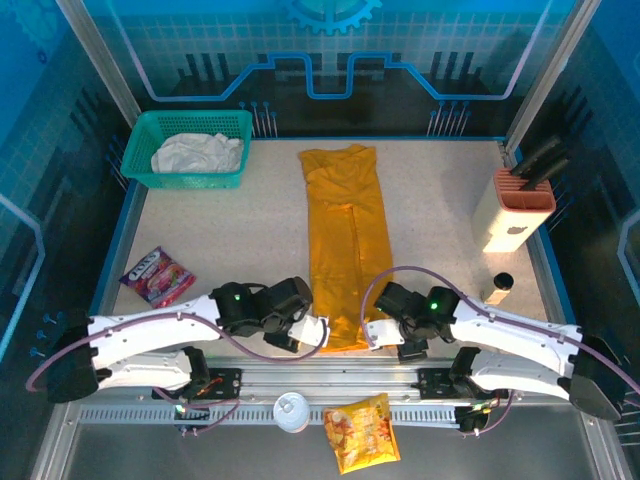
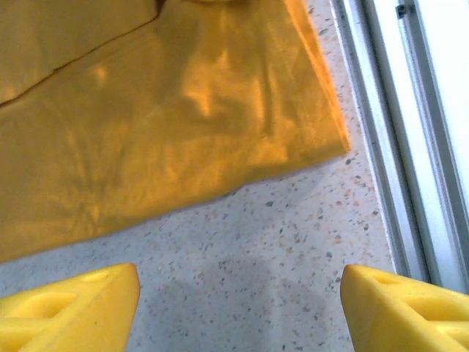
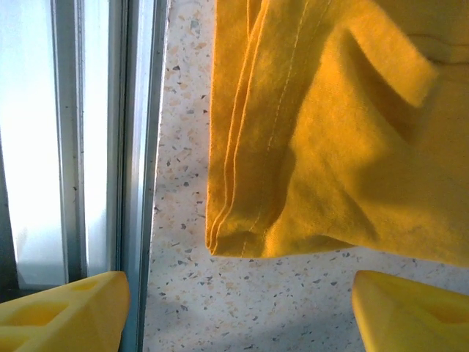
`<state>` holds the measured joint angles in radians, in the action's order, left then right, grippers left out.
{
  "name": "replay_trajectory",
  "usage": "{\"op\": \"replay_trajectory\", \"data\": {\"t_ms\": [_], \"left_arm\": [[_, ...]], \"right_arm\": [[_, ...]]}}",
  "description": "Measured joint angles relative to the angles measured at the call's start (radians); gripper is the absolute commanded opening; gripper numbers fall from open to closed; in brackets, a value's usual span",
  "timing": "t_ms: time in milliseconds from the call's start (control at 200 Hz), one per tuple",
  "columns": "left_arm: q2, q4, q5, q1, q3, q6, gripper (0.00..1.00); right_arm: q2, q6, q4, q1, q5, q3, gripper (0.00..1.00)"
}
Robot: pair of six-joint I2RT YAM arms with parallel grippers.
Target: Fold and stack the t-shirts
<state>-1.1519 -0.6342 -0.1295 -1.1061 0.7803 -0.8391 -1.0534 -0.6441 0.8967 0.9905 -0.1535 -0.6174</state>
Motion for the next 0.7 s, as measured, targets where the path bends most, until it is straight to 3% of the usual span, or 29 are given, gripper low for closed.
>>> {"op": "replay_trajectory", "data": {"t_ms": [320,470,696], "left_arm": [[-0.207,0.064,0.037,-0.017,0.001,-0.03,0.71],[-0.227,0.084,0.053,-0.017,0.001,-0.035,0.7],[-0.259,0.119,0.114,-0.019,0.002,-0.035,0.64]], "right_arm": [[-0.184,0.04,-0.09,0.038,-0.026,0.001,0.69],[-0.242,0.062,-0.134,0.039,-0.046,0.003,0.56],[-0.296,0.079,-0.123,0.043,-0.045,-0.015,0.53]]}}
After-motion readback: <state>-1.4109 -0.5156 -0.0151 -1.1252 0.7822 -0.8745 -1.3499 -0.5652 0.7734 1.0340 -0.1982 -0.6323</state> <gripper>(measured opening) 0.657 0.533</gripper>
